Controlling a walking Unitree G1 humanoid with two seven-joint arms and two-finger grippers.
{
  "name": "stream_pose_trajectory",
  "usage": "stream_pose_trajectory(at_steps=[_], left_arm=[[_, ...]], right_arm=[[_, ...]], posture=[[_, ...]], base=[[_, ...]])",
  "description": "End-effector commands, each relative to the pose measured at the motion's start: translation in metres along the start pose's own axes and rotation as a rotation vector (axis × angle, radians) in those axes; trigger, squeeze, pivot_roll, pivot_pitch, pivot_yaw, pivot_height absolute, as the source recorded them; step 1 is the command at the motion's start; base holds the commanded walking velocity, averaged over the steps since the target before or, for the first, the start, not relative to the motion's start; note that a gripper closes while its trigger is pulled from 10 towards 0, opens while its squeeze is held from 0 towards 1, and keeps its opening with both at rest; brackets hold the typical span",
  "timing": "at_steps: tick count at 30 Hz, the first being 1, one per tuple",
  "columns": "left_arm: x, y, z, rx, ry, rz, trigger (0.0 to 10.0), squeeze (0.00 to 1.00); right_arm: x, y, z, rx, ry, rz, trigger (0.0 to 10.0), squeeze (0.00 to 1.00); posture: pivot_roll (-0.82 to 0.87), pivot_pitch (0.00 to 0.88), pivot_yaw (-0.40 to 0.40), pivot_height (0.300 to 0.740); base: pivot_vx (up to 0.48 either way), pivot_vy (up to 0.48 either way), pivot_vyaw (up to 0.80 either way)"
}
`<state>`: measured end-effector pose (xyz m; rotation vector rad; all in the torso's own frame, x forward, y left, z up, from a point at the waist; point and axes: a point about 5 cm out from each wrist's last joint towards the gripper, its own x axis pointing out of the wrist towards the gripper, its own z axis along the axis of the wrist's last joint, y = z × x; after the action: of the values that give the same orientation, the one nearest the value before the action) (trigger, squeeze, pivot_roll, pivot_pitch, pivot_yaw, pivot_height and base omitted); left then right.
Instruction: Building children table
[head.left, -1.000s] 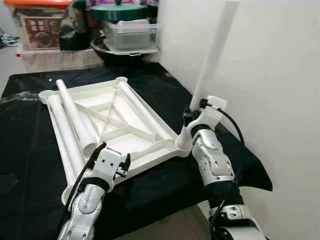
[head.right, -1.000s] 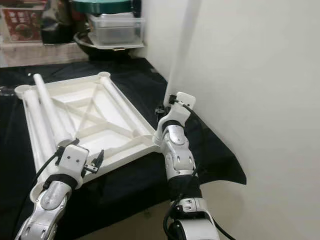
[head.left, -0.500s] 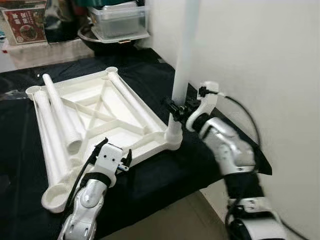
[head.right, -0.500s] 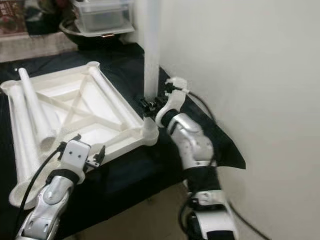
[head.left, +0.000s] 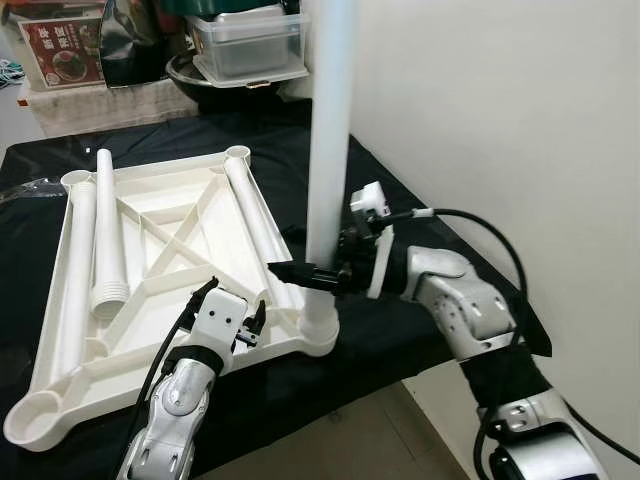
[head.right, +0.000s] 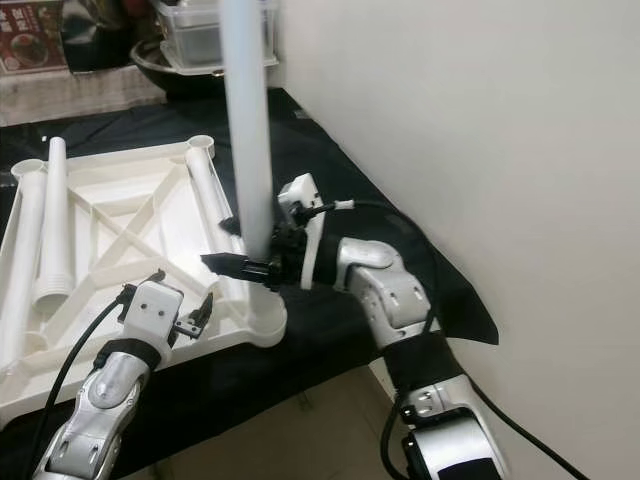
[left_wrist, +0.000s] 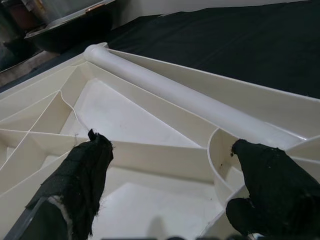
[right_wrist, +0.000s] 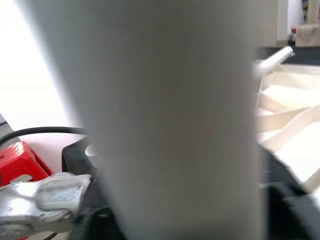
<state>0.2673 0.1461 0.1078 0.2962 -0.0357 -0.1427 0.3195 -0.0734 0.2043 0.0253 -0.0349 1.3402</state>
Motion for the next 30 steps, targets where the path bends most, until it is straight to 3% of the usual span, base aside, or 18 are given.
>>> stream_pose_trajectory(at_steps=[1,2,3,5,6,8,9,12,16,17,21,22,24,25,26,27,29,30], left_arm=[[-0.003,0.001,-0.001,0.007,-0.001,0.001,10.0,0.0],[-0.003,0.001,-0.001,0.007,-0.001,0.001,10.0,0.0],[-0.004,0.001,-0.002,0.008,-0.001,0.003,10.0,0.0],[-0.004,0.002,-0.002,0.009,0.0,0.005,10.0,0.0],[-0.004,0.002,-0.002,0.009,0.0,0.005,10.0,0.0],[-0.003,0.002,-0.002,0.01,-0.001,0.004,10.0,0.0],[-0.003,0.001,-0.002,0.009,-0.003,0.003,10.0,0.0],[-0.001,0.0,-0.001,0.007,-0.005,0.003,10.0,0.0],[0.003,-0.003,0.002,0.005,-0.016,-0.013,10.0,0.0],[0.004,-0.003,0.003,0.007,-0.022,-0.019,10.0,0.0],[0.005,-0.001,0.004,0.012,-0.027,-0.021,10.0,0.0],[0.005,0.001,0.004,0.013,-0.027,-0.016,10.0,0.0],[0.005,0.003,0.004,0.014,-0.026,-0.012,10.0,0.0],[0.004,0.005,0.003,0.013,-0.025,-0.008,10.0,0.0],[0.004,0.005,0.002,0.012,-0.023,-0.007,10.0,0.0],[0.004,0.004,0.001,0.011,-0.022,-0.008,10.0,0.0],[0.004,0.003,0.001,0.01,-0.021,-0.009,10.0,0.0],[0.005,0.0,0.002,0.008,-0.025,-0.013,10.0,0.0]], right_arm=[[0.003,-0.011,-0.007,0.005,0.021,-0.113,0.0,0.0],[0.003,-0.011,-0.007,0.005,0.021,-0.113,0.0,0.0],[0.001,-0.024,-0.01,0.011,0.035,-0.246,0.0,0.0],[-0.014,-0.054,-0.023,0.1,0.061,-0.668,0.0,0.0],[-0.014,-0.054,-0.023,0.1,0.061,-0.668,0.0,0.0],[-0.033,-0.065,-0.039,0.173,0.11,-0.987,0.0,0.0],[-0.041,-0.062,-0.048,0.173,0.146,-1.133,0.0,0.0],[-0.036,-0.045,-0.058,0.153,0.15,-1.251,0.0,0.0],[-0.008,-0.03,-0.07,0.204,0.177,-1.185,0.0,0.0],[0.008,-0.022,-0.067,0.23,0.143,-1.063,10.0,0.0],[0.026,-0.015,-0.055,0.23,0.068,-0.912,10.0,0.0],[0.031,-0.012,-0.039,0.22,-0.021,-0.782,10.0,1.0],[0.033,-0.011,-0.028,0.21,-0.077,-0.701,10.0,1.0],[0.036,0.001,-0.013,0.192,-0.133,-0.476,10.0,1.0],[0.033,0.013,-0.002,0.144,-0.147,-0.285,10.0,0.0],[0.029,0.022,0.003,0.107,-0.146,-0.167,10.0,0.0],[0.025,0.026,0.005,0.083,-0.127,-0.079,10.0,0.0],[0.019,0.03,0.001,0.039,-0.062,0.031,10.0,0.0]], posture=[[0.1,0.0,-0.063,0.74],[0.1,0.0,-0.063,0.74],[0.1,0.0,-0.063,0.74],[0.09,0.0,-0.059,0.74],[0.09,0.0,-0.059,0.74],[0.09,0.0,-0.058,0.74],[0.08,0.0,-0.053,0.74],[0.07,0.0,-0.037,0.74],[0.07,0.0,-0.03,0.74],[0.07,0.0,-0.03,0.74],[0.08,0.0,-0.032,0.74],[0.08,0.0,-0.036,0.74],[0.08,0.0,-0.036,0.74],[0.07,0.0,-0.032,0.74],[0.07,0.0,-0.034,0.74],[0.07,0.0,-0.034,0.74],[0.07,0.0,-0.04,0.74],[0.08,0.0,-0.043,0.74]], base=[[0.0,0.0,0.0],[0.0,0.0,0.0],[0.0,0.0,0.0],[0.0,0.0,0.0],[0.0,0.0,0.0],[0.0,0.0,0.0],[0.0,0.0,0.0],[0.0,0.0,0.0],[0.0,0.0,0.0],[0.0,0.0,0.0],[0.0,0.0,0.0],[0.0,0.0,0.0],[0.0,0.0,0.0],[0.0,0.0,0.0],[0.0,0.0,0.0],[0.0,0.0,0.0],[0.0,0.0,0.0],[0.0,0.0,0.0]])
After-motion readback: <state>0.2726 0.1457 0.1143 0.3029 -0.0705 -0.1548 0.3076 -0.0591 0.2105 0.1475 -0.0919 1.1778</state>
